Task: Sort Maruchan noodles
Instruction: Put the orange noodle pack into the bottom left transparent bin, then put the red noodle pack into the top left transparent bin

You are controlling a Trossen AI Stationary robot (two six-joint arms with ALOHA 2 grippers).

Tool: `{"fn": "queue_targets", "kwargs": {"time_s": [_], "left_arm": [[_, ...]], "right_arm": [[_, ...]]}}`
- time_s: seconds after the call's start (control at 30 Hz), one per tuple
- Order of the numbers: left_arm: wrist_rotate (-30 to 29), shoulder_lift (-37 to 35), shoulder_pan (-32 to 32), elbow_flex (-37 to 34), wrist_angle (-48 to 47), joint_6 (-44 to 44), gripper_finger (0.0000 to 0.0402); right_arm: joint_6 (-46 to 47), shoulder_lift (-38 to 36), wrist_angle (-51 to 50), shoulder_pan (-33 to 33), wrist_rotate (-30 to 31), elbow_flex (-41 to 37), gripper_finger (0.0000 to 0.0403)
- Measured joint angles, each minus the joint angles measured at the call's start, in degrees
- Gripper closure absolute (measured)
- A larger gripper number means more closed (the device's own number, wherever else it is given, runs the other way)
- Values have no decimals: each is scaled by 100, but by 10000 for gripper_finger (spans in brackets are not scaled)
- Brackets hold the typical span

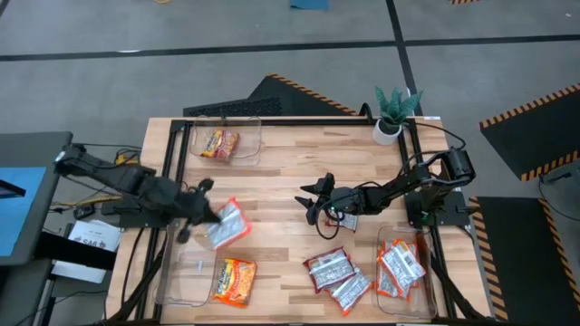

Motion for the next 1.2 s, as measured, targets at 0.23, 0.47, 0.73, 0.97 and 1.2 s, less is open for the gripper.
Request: {"fn": "queue_targets", "kwargs": {"time_s": [0.23, 0.47, 0.73, 0.97, 1.2], "left_arm": [[445, -172, -1433, 7, -422, -1460, 401], [-139, 72, -2531, 7, -1929, -3567, 401], [-190, 423, -2721, -37, -2120, -4153, 401], [-238, 858, -2723, -42, -2131, -4361, 401], [-829, 1058, -2474, 0, -2102, -3776, 377]], "right_arm": [[2, 0, 0, 0, 0, 0, 175], [2, 0, 0, 0, 0, 0, 175], [2, 0, 2, 0, 2, 0, 175], [2, 0, 2, 0, 2, 0, 175], [0, 0, 2, -14, 2, 0, 175]]}}
